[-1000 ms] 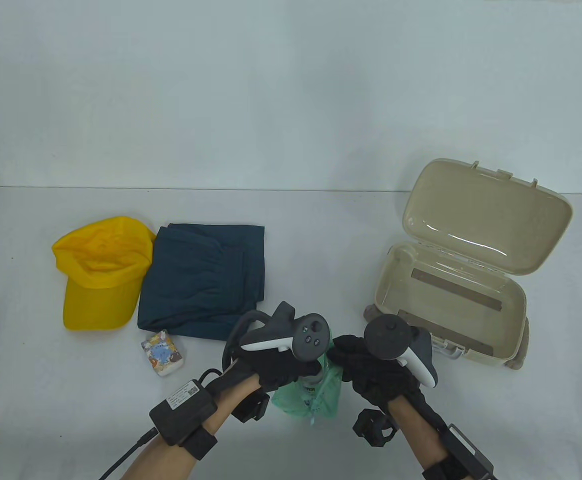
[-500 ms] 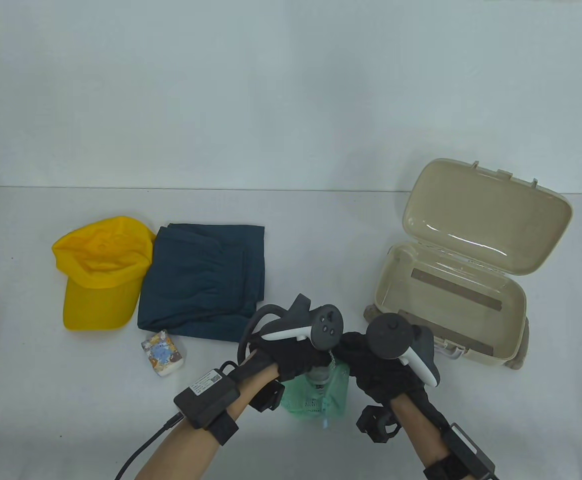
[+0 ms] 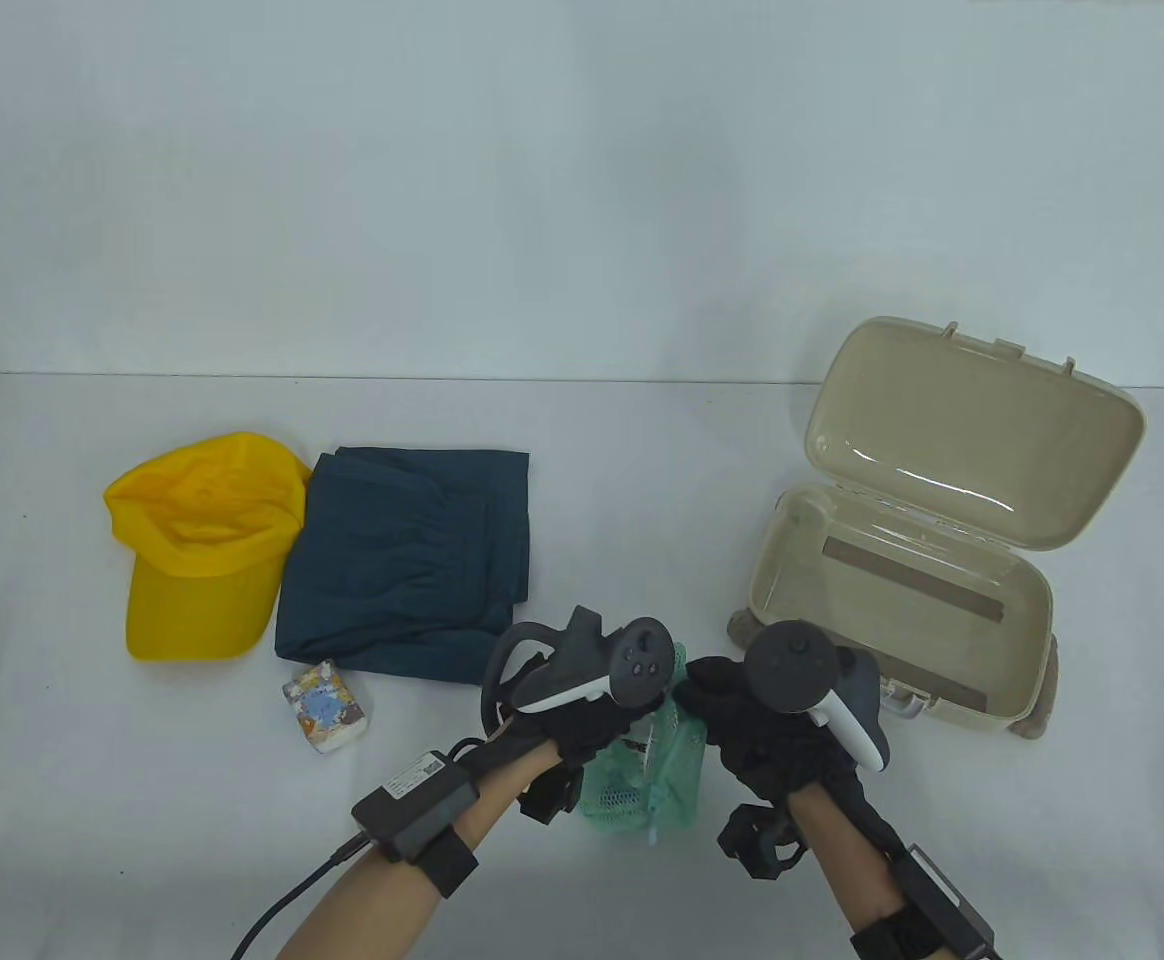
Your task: Pack suitcase
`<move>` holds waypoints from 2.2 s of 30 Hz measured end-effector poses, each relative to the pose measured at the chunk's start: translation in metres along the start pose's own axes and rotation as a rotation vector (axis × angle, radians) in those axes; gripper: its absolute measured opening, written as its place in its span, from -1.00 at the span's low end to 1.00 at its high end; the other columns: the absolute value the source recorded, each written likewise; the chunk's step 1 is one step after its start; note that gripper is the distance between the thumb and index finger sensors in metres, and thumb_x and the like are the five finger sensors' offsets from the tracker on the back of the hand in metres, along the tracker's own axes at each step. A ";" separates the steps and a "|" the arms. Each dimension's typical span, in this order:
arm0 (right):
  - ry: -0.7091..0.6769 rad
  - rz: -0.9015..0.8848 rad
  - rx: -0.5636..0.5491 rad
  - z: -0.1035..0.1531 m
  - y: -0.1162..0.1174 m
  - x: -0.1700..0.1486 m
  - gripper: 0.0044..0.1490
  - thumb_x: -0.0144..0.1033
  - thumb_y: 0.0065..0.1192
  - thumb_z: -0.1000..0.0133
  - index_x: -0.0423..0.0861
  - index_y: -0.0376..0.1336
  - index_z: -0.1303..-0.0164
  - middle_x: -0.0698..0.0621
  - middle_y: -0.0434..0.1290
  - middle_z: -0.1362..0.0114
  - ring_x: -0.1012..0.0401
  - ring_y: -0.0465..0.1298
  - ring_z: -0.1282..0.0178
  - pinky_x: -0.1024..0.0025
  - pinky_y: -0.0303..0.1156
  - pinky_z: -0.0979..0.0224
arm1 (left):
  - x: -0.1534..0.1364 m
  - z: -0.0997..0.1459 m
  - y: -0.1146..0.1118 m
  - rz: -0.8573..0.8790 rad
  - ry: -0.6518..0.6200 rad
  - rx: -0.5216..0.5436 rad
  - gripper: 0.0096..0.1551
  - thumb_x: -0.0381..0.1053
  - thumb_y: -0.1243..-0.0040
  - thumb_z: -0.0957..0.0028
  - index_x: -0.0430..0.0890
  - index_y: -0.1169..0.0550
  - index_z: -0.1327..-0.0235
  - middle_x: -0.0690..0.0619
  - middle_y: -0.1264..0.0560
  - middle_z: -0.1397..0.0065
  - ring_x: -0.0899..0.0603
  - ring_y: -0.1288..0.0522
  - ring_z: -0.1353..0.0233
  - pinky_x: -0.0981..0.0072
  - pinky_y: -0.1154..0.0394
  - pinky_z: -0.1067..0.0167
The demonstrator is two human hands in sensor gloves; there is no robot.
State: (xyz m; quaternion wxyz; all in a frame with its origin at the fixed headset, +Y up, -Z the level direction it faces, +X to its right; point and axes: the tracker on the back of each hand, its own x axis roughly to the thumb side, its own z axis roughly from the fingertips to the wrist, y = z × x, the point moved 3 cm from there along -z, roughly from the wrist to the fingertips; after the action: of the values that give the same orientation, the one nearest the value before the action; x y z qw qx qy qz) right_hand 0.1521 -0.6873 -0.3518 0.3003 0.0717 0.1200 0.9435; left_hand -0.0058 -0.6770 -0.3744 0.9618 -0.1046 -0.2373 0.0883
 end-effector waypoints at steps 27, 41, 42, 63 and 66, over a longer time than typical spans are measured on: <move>0.005 0.016 -0.026 0.002 -0.003 -0.002 -0.43 -0.06 0.15 -0.17 -0.13 0.37 -0.27 0.11 0.64 -0.04 0.21 0.68 0.03 0.32 0.60 -0.08 | -0.268 0.118 -0.020 -0.146 0.916 -0.139 -0.17 0.31 -0.15 0.03 -0.11 -0.46 -0.44 -0.01 -0.69 -0.11 -0.01 -0.75 0.15 0.28 -0.68 0.14; 0.015 0.026 -0.026 0.002 -0.003 -0.003 -0.43 -0.06 0.15 -0.17 -0.13 0.38 -0.26 0.11 0.64 -0.04 0.20 0.68 0.03 0.32 0.60 -0.08 | -0.270 0.113 -0.047 0.145 0.875 -0.250 -0.29 0.17 -0.26 0.07 -0.18 -0.51 -0.28 0.01 -0.69 -0.01 0.05 -0.77 0.22 0.36 -0.70 0.21; 0.015 0.026 -0.026 0.002 -0.003 -0.003 -0.43 -0.06 0.15 -0.17 -0.13 0.38 -0.26 0.11 0.64 -0.04 0.20 0.68 0.03 0.32 0.60 -0.08 | -0.271 0.113 -0.048 0.164 0.870 -0.253 -0.32 0.14 -0.27 0.07 -0.17 -0.52 -0.26 0.02 -0.69 0.00 0.05 -0.77 0.23 0.36 -0.70 0.22; 0.024 0.010 -0.033 0.002 -0.004 -0.004 -0.42 -0.05 0.16 -0.18 -0.18 0.40 -0.22 0.11 0.67 0.02 0.22 0.69 0.09 0.34 0.62 -0.02 | -0.109 0.079 0.067 0.478 0.330 0.246 -0.43 0.09 -0.28 0.00 -0.13 -0.52 -0.23 0.00 -0.70 0.01 0.06 -0.79 0.22 0.42 -0.73 0.20; 0.026 -0.016 -0.019 0.001 -0.004 -0.006 -0.42 -0.04 0.16 -0.18 -0.19 0.41 -0.21 0.11 0.67 0.02 0.22 0.70 0.10 0.34 0.63 -0.01 | -0.072 0.060 0.058 0.554 0.241 0.234 -0.42 0.10 -0.27 -0.01 -0.12 -0.51 -0.24 0.01 -0.70 -0.01 0.07 -0.79 0.20 0.44 -0.74 0.19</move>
State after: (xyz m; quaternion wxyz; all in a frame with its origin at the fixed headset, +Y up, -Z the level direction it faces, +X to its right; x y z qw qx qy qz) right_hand 0.1592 -0.6875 -0.3520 0.3072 0.0558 0.1154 0.9430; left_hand -0.1042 -0.6276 -0.3681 0.9278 -0.0637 -0.0724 0.3603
